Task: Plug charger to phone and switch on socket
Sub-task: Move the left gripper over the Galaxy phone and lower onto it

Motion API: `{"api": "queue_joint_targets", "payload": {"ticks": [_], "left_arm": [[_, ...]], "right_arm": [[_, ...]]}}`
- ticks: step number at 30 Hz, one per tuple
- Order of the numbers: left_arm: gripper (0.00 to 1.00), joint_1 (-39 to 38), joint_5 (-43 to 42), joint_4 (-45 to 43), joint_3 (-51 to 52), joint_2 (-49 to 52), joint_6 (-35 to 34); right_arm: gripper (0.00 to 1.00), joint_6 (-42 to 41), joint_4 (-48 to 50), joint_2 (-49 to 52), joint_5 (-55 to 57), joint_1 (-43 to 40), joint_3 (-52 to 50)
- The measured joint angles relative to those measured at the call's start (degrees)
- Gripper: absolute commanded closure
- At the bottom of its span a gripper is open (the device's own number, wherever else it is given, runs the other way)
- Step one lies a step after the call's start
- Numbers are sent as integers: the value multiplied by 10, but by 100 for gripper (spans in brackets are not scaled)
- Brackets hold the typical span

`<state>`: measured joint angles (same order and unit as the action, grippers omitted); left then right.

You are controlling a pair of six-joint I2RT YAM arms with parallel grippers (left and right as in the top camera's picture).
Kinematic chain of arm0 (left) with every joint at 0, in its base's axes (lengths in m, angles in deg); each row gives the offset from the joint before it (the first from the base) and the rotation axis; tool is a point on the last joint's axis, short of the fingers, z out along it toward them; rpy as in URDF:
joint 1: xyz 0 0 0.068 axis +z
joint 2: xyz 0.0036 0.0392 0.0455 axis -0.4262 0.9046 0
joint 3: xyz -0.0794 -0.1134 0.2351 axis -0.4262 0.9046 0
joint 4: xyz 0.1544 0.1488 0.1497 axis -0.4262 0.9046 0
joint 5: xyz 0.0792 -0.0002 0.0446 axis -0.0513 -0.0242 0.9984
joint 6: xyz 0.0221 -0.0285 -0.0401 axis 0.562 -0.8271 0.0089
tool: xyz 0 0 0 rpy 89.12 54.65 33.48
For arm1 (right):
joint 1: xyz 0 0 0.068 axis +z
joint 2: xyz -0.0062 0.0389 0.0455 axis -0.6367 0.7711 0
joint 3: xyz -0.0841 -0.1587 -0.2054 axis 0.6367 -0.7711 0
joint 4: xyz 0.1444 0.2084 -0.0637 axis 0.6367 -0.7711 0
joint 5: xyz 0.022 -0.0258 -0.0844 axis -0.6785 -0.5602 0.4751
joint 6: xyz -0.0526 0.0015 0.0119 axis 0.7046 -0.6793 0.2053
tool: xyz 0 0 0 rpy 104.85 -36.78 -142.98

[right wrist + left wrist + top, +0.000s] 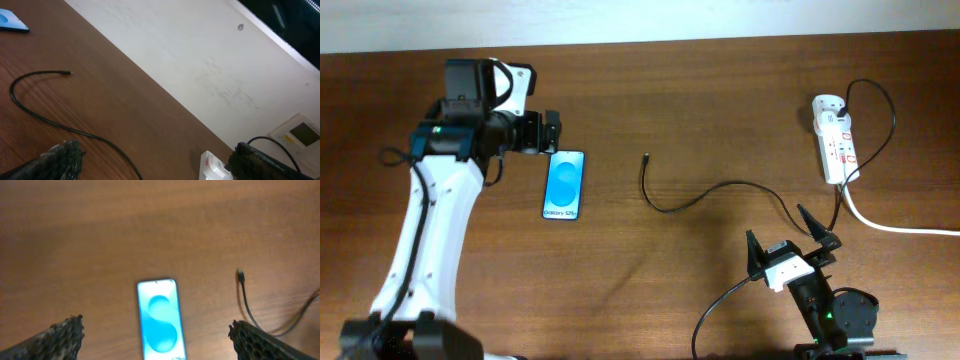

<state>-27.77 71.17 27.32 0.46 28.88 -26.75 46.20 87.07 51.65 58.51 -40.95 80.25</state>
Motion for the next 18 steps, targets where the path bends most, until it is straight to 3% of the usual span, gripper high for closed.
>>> {"api": "queue_joint_targets", "payload": {"ticks": [5, 8, 14, 18], "left_arm": [[1, 0, -79, 113, -4, 64, -24], [1, 0, -93, 119, -4, 64, -32], [0, -15, 30, 81, -4, 92, -190], [1, -45, 81, 62, -4, 127, -217]], "right_arm": [[2, 0, 0, 0, 0, 0, 0], [2, 0, 0, 0, 0, 0, 0], [2, 0, 0, 0, 0, 0, 0], [2, 0, 0, 0, 0, 0, 0]]}}
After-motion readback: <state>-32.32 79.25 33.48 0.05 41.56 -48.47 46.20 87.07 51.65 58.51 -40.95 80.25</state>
